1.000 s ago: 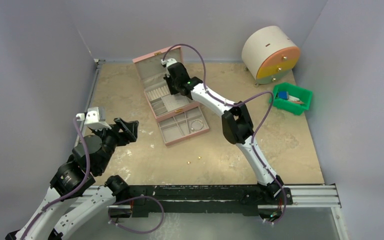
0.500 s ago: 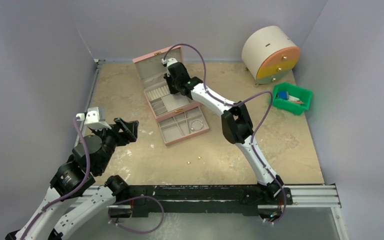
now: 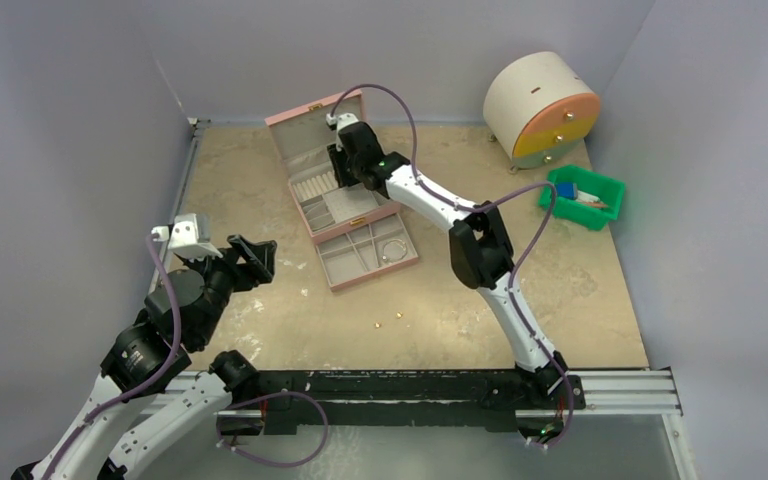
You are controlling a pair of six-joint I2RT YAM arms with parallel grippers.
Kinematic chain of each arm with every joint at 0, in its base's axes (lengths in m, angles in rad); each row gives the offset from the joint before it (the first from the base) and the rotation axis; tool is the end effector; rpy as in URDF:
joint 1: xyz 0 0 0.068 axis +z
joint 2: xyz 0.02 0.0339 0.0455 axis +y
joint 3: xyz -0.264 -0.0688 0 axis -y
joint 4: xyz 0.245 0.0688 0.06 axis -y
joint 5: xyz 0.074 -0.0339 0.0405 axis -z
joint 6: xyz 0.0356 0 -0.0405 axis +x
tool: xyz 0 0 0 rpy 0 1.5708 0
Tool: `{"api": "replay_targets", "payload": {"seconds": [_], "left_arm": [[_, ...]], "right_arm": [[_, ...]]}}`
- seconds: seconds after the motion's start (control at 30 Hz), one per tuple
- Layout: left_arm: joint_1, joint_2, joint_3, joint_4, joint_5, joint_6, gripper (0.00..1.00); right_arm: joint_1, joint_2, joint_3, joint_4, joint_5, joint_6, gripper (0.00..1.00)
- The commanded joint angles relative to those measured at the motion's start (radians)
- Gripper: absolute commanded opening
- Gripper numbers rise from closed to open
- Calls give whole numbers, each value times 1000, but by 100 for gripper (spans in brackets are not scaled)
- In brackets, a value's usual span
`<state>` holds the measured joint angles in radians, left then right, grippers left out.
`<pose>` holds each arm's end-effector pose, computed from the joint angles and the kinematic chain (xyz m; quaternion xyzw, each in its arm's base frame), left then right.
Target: Organize the mixed jewelry
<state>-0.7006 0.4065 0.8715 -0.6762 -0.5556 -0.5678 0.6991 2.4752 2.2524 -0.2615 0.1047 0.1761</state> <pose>0.0668 -0.0318 0.3595 -0.1224 0.7577 -0.1864 0.6134 0.4437 0.3682 0.2301 -0.1949 0.8328 0.1782 0.4865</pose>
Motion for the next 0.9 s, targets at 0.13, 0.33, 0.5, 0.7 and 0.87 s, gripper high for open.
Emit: {"api": "replay_targets", "payload": {"seconds": [0.13,0.33,0.5,0.7,0.87], "left_arm": [[7,15,8,19,-11,-15,73],[8,21,8,20,-12,-15,73],[12,34,9,23,-3,-12,73],[28,60,8,29,16,-7,73],[52,81,6,36,37,-1,73]], "right_arm": [[-5,-254,-107,69,-45,51,38],[-5,-424,-307,138,-48,78,39],[-5,-599,-519,203,-23,77,39],[-6,-835,-811,257,70,70,40],[-6,-988,-1026,283,165,74,41]]}}
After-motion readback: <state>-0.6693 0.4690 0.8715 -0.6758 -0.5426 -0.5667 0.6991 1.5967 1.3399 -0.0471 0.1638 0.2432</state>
